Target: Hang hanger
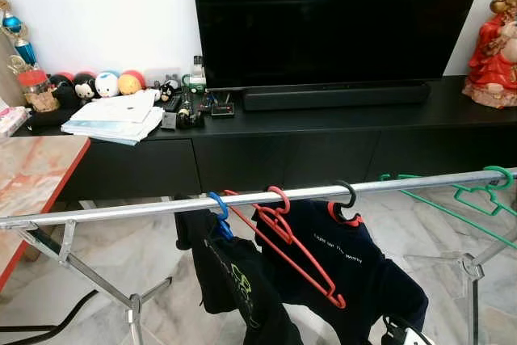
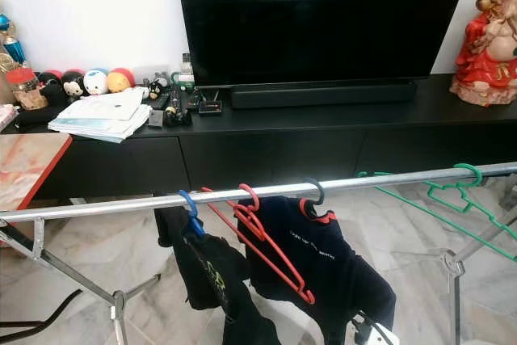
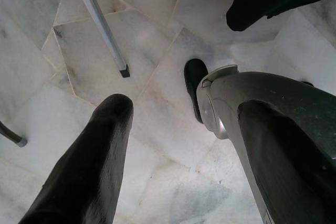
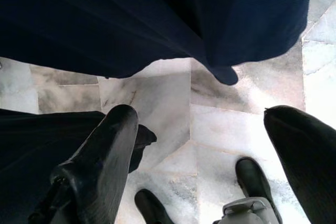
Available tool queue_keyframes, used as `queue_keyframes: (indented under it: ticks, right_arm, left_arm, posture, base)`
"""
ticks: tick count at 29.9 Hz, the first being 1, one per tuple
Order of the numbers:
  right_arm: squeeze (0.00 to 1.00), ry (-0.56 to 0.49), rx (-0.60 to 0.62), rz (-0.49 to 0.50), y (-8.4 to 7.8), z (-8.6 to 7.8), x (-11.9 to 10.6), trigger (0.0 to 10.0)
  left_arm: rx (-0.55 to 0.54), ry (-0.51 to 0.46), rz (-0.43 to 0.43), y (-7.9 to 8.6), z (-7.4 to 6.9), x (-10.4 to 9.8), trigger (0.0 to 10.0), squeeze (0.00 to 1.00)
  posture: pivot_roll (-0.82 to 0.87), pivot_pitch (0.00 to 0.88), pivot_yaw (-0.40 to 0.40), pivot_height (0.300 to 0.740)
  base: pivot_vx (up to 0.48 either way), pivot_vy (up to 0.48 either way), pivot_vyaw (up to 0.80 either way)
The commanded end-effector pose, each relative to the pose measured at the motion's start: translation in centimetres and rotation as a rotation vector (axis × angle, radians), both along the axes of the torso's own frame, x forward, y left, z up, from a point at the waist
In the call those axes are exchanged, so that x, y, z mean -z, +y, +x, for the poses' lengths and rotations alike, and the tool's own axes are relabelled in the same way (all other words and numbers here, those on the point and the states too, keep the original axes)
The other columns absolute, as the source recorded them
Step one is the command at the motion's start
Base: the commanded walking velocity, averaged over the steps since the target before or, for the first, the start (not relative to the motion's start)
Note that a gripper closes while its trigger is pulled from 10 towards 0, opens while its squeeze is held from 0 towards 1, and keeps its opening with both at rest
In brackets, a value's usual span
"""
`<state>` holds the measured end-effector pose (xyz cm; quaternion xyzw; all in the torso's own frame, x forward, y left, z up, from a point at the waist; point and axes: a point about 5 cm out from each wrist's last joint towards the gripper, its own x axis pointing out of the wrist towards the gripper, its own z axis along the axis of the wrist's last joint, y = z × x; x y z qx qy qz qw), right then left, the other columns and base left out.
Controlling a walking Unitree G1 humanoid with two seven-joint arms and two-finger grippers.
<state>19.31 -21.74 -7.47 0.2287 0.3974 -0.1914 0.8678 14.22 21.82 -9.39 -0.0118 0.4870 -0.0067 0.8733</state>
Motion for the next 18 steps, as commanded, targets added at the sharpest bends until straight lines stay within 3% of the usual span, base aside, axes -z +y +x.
queue_keyframes:
  ticks: [1,7,18]
  right_arm:
    - [0.00,-0.003,0.015,0.014,0.3,0.3,-0.1,10.0]
    - [0.00,-0.007,0.038,0.032,0.6,0.8,-0.3,10.0]
    - [0.00,-0.023,0.005,0.027,0.8,1.2,-0.5,10.0]
  left_arm:
    - [0.004,0.020,0.019,0.5,-0.1,0.0,10.0,0.00]
    - [0.012,0.007,0.032,0.8,0.8,-0.4,10.0,0.00]
    - [-0.009,0.008,0.022,0.7,0.9,-0.4,10.0,0.00]
  posture:
    - [-0.04,0.000,0.082,0.740]
    - [-0.03,0.000,0.087,0.740]
    - [-0.03,0.000,0.081,0.740]
  base:
    - [0.000,0.000,0.00]
    - [0.000,0.000,0.00]
    - [0.000,0.000,0.00]
